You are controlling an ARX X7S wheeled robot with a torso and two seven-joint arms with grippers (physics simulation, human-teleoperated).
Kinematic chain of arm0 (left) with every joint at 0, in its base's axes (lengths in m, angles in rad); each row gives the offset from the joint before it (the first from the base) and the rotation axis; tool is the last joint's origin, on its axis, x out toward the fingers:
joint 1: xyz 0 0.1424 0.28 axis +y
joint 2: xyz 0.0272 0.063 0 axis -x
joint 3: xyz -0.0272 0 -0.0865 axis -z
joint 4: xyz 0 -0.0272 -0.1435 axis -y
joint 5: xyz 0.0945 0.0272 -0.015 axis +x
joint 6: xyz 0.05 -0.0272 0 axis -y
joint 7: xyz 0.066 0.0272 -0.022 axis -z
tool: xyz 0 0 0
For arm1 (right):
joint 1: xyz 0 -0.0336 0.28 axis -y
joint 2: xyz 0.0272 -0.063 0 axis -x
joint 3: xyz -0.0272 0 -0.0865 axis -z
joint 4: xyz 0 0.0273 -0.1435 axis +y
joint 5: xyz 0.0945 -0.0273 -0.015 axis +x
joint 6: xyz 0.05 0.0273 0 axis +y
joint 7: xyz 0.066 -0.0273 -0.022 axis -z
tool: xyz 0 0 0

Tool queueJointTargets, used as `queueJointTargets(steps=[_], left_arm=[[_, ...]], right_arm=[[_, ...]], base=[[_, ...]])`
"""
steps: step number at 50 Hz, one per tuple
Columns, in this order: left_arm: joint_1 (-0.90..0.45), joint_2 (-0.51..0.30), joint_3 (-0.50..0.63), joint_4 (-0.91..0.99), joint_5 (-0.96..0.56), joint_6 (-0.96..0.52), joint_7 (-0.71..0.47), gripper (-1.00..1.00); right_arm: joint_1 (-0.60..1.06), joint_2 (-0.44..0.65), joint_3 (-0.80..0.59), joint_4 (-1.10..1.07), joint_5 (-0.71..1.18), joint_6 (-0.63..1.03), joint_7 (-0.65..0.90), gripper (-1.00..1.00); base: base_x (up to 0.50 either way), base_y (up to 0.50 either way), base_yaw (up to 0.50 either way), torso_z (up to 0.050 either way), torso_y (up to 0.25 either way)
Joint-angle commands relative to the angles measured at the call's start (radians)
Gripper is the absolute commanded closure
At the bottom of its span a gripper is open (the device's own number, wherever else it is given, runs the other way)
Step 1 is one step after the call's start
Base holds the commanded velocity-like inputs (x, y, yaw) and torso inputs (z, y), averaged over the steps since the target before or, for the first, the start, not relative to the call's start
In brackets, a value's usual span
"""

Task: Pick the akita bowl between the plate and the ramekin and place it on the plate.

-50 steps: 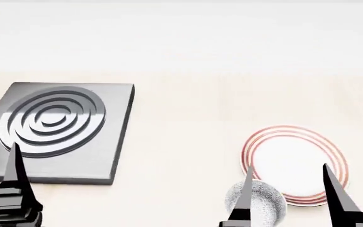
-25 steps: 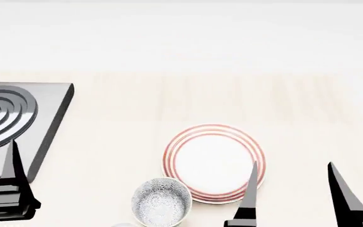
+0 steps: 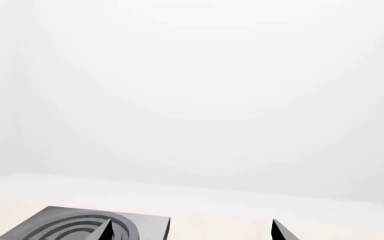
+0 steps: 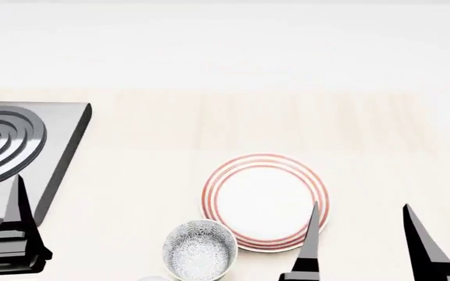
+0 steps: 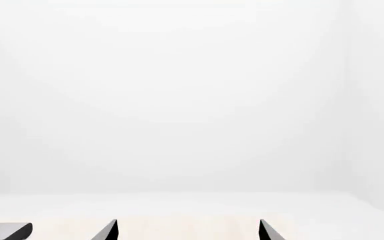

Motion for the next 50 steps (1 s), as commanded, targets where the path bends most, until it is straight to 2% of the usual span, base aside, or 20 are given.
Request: queueJointTargets(steps=[1, 9, 12, 18, 43, 50], left_arm=[[0.001, -0.008, 0.008, -0.004, -0.007, 0.005, -0.008, -1.0], [0.004, -0.009, 0.01, -0.009, -0.006, 0.014, -0.016, -1.0], [-0.006, 0.002, -0.006, -0.018, -0.012, 0.01, -0.038, -1.0], [0.012, -0.008, -0.012, -0.011, -0.05, 0.05, 0.0, -1.0], [0.007, -0.023, 0.0, -0.015, -0.072, 0.041, -0.002, -1.0], [0.001, -0.033, 0.007, -0.006, -0.107, 0.0, 0.003, -1.0]], right_arm=[[-0.007, 0.002, 0.01, 0.005, 0.036, -0.021, -0.01, -1.0], [0.012, 0.004, -0.006, 0.014, -0.009, 0.028, 0.037, -1.0], [0.009, 0.006, -0.015, 0.016, -0.015, 0.015, 0.032, -1.0], [0.006, 0.011, -0.018, 0.011, -0.018, 0.011, 0.033, -1.0], [0.008, 0.024, -0.023, 0.007, -0.005, 0.011, 0.039, -1.0], [0.027, 0.042, -0.029, 0.002, 0.034, 0.068, 0.025, -1.0]], base=[[0.5, -0.04, 0.0, 0.0, 0.0], [0.49, -0.03, 0.0, 0.0, 0.0], [0.04, 0.0, 0.0, 0.0, 0.0], [0.0, 0.0, 0.0, 0.003, 0.0], [0.0, 0.0, 0.0, 0.049, 0.0], [0.0, 0.0, 0.0, 0.05, 0.0]])
